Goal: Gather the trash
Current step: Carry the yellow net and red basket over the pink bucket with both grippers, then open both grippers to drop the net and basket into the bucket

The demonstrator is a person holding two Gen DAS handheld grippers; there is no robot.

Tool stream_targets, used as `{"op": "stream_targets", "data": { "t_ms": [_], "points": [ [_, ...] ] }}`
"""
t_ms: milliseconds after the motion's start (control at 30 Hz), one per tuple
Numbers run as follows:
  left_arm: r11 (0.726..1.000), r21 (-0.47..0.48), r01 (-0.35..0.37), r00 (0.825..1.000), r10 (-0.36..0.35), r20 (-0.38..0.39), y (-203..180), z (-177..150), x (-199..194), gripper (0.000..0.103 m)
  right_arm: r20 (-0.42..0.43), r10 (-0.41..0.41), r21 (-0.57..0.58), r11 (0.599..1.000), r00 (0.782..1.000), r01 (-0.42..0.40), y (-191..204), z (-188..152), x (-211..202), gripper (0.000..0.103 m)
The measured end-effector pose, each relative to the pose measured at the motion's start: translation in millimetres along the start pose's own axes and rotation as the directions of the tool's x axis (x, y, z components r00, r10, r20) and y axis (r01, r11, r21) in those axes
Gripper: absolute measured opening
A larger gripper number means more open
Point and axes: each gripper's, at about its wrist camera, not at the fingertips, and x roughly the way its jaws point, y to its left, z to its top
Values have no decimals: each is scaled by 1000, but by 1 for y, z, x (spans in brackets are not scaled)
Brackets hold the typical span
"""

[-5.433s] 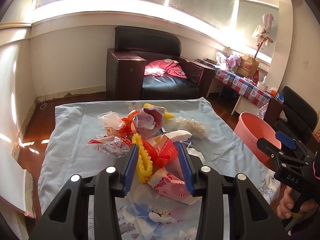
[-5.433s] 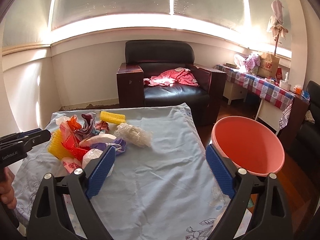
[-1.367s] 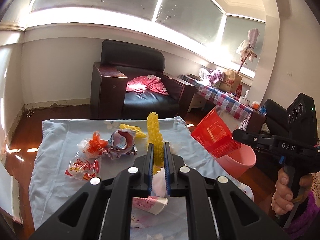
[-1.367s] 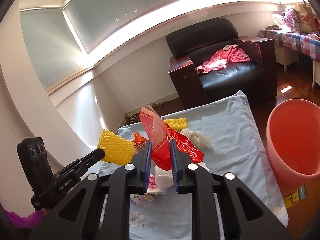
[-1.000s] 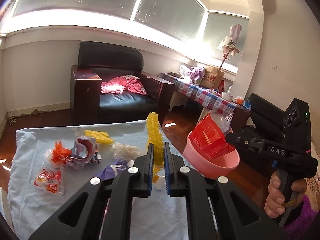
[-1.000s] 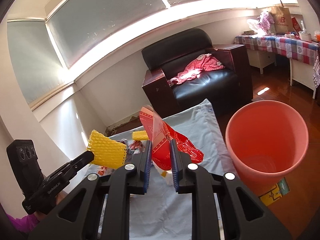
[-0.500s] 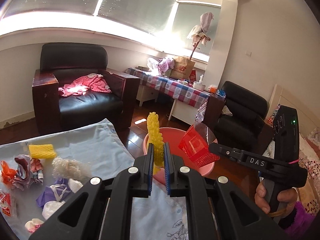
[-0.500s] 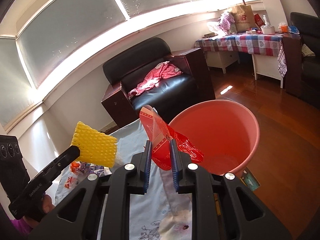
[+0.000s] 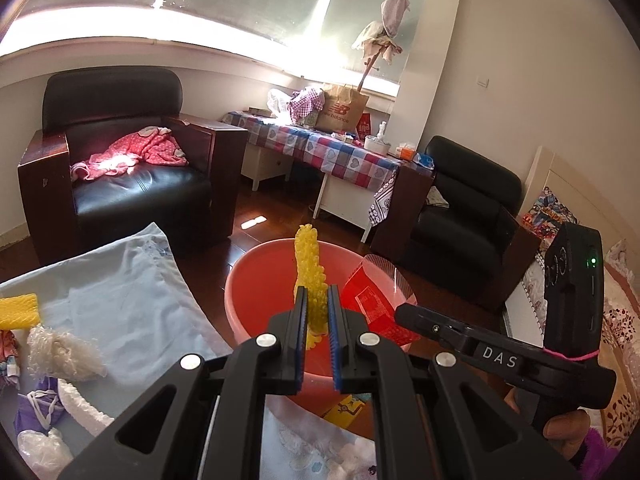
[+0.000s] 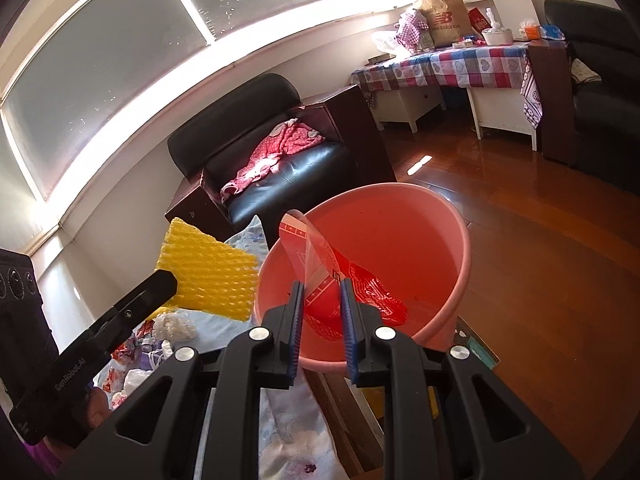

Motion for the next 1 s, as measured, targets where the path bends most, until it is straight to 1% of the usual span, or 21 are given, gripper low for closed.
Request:
{"op": "stream_targets", "data": {
  "t_ms": [67, 233, 333, 433, 467, 533, 567, 600, 633, 767, 833, 900, 967, 1000],
  "points": [
    [1000, 1, -3, 1000, 3, -21, -1, -2, 13, 9, -6, -2, 18, 1000, 1000, 2, -4, 0, 6, 19],
    [1000, 1, -17, 997, 17, -78, 4, -7, 40, 9, -16, -27, 14, 1000, 1000, 27, -7, -1, 19, 19],
    [1000, -3, -21, 995, 21, -103, 6, -10, 50, 9, -25, -41, 16, 999, 999, 42, -7, -3, 26, 19],
    [1000, -12, -28, 994, 26, -109, 4, -14, 51, 10, -21, -70, 8, 998, 997, 70, -5, -4, 29, 19],
    [999, -13, -32, 994, 30, -109, 4, -15, 51, 12, -19, -81, 3, 997, 997, 81, -5, -4, 30, 19],
    [999, -17, -34, 994, 32, -109, 5, -15, 50, 23, -13, -105, -13, 994, 994, 105, -3, -4, 31, 19],
    [999, -20, -35, 994, 33, -106, 5, -15, 49, 26, -12, -114, -18, 993, 993, 114, -3, -6, 31, 19],
    [999, -26, -36, 994, 33, -104, 6, -15, 48, 34, -11, -121, -22, 992, 993, 121, -3, -6, 31, 19],
    [999, -32, -35, 994, 32, -102, 6, -15, 46, 40, -13, -121, -25, 992, 993, 120, -2, -6, 32, 19],
    [999, -41, -32, 996, 28, -88, 7, -13, 40, 44, -33, -101, -33, 994, 994, 100, -5, -3, 35, 19],
    [999, -43, -32, 996, 29, -80, 8, -12, 37, 48, -39, -98, -49, 994, 994, 96, -3, -3, 36, 19],
    [999, -44, -29, 997, 26, -68, 8, -10, 32, 49, -39, -100, -68, 993, 994, 97, 1, -4, 36, 20],
    [999, -46, -29, 998, 27, -57, 8, -8, 26, 51, -37, -108, -78, 991, 993, 105, 4, -4, 35, 37],
    [998, -48, -29, 998, 26, -52, 8, -7, 23, 53, -30, -109, -78, 991, 994, 106, 5, -5, 34, 39]
  ]
}}
